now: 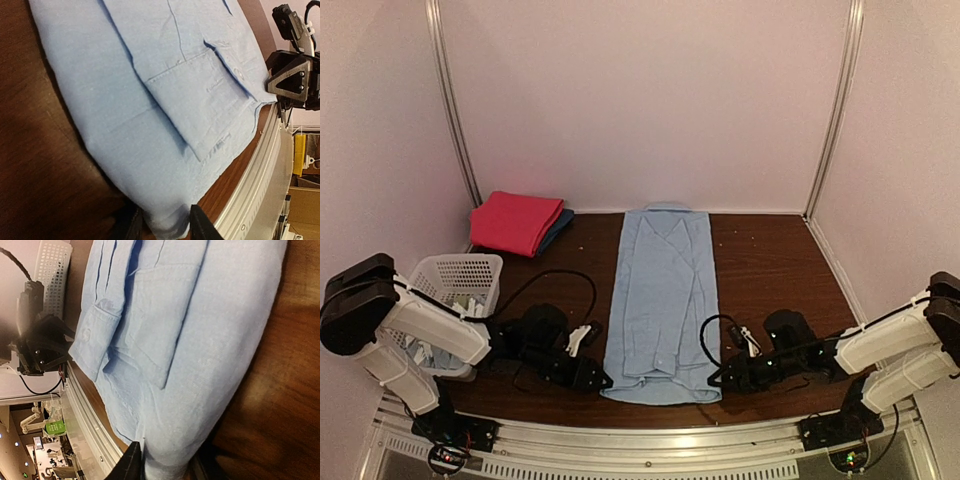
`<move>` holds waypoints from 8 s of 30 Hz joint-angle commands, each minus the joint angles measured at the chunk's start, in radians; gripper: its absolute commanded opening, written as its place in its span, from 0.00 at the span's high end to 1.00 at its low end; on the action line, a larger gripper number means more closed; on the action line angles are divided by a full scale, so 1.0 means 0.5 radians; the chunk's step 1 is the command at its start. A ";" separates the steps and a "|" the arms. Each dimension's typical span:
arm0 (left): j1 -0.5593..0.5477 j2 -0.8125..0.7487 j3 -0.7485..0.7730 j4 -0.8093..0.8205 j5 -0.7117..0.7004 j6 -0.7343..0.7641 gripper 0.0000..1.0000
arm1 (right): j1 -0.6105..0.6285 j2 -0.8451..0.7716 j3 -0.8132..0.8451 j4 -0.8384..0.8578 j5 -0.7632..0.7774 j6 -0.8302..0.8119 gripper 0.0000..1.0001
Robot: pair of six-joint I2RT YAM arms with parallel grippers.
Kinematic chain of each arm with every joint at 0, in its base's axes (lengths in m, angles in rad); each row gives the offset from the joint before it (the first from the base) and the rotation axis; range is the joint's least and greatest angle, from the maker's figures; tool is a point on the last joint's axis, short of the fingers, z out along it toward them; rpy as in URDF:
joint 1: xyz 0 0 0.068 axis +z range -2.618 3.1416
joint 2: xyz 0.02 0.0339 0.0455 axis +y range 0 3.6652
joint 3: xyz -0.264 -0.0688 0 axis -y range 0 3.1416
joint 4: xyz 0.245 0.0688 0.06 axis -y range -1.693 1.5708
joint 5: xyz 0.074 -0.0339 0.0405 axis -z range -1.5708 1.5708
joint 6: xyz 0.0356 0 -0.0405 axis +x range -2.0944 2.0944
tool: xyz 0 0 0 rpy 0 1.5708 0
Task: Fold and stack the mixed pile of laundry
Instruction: Pick up the rectangle-folded shirt from the center of the board, then fold the rectangle-folded shirt at the center of the board, then smooth out the 2/3-rectangle-folded shirt at the center of the board, then pick up the 2/3-rectangle-folded shirt from the center of the board.
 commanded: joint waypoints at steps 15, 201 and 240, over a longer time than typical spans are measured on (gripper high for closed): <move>-0.147 -0.180 -0.031 0.183 0.024 0.030 1.00 | 0.276 -0.163 0.014 -0.080 0.228 0.123 1.00; 0.627 1.549 1.849 -0.069 0.379 0.602 0.12 | -0.928 1.844 1.820 0.210 -0.681 -0.537 0.78; -0.698 0.620 0.830 -0.037 -1.596 2.972 0.26 | -0.585 1.759 2.280 -1.242 -0.468 -1.661 0.85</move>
